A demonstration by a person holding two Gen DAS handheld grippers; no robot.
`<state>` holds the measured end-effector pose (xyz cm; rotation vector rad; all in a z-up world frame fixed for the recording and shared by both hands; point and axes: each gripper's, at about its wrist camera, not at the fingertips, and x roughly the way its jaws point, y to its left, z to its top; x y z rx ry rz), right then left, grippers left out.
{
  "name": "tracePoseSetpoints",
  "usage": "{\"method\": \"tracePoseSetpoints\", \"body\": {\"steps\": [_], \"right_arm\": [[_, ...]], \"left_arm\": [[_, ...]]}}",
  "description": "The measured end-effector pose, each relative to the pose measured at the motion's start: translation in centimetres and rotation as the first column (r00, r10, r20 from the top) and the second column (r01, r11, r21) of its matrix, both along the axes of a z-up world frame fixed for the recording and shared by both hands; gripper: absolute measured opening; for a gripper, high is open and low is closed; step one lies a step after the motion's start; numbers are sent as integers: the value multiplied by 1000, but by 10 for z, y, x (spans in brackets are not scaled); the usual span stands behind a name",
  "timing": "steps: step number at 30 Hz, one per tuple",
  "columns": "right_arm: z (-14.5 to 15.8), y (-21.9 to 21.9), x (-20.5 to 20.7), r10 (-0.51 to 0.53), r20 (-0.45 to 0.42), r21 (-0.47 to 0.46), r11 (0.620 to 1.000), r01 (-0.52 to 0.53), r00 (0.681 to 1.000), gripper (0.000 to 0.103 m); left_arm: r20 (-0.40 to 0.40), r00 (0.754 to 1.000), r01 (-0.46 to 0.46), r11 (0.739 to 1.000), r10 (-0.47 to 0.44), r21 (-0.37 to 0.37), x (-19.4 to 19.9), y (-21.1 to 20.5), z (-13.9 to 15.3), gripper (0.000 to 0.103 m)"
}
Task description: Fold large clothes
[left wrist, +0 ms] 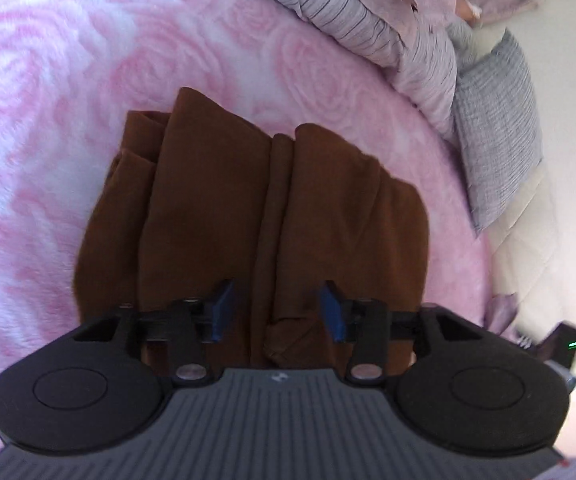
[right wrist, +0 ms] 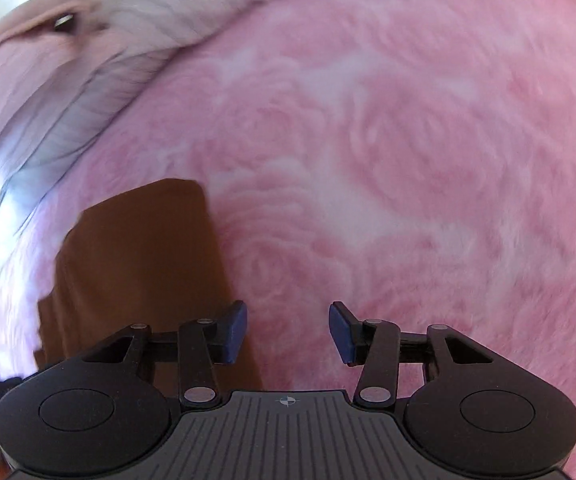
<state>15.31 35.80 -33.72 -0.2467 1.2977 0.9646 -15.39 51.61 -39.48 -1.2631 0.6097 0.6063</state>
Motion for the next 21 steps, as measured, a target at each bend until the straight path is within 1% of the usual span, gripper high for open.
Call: {"method": "tracePoseSetpoints", "body": {"steps": [1,2,4,5,6,7,8,10,11,12,14,16,18,19,21], "right_arm": [[-3,0,2,2,-14,-1,1000,-2,1000,44],[-4,2,1,4,-9,-4,1000,-4,1000,44],[-2,8,-3,30,24,-12,999,-29,999,44],[-2,11,-5,49,48,-19,999,-48,998,44],[-2,13,-6,63,67,-26,998,-61,996,44],[-2,13,-7,73,81,-32,997,-71,994,44],[-3,13,-10,81,91,-37,996,-78,992,44],[-4,17,-12,97,107,-44,995,-92,990,42],[-3,18,-14,107,113,-45,994,-102,988,39],[-1,19,-17,122,123,-47,992,-117,985,36],[6,23,-28,164,162,-52,986,-158,973,34],[17,29,-44,224,221,-54,974,-218,949,33],[25,36,-62,282,268,-51,959,-279,921,33],[27,39,-71,311,289,-54,950,-309,906,33],[28,46,-90,360,325,-58,931,-361,875,33]], "left_arm": [[5,1000,-5,1000,5,-2,2,1,-1,49],[4,1000,-2,1000,2,3,6,2,-1,49],[2,1000,20,999,-20,28,13,1,0,46],[2,999,34,999,-34,41,14,1,2,33],[1,999,47,998,-47,50,17,0,3,22],[-8,999,50,997,-49,62,18,-1,3,21],[-6,999,51,996,-51,74,17,-2,4,16],[5,999,51,993,-51,105,13,-6,8,14],[8,999,52,990,-53,128,10,-9,13,13],[7,998,53,986,-54,157,8,-12,18,12],[2,998,60,970,-62,234,0,-18,33,12],[-17,998,58,951,-56,304,-12,-25,48,12],[-27,999,33,936,-26,350,-27,-26,56,12],[-33,999,18,935,-7,355,-35,-26,57,12],[-51,998,-21,943,40,333,-52,-24,52,12]]}}
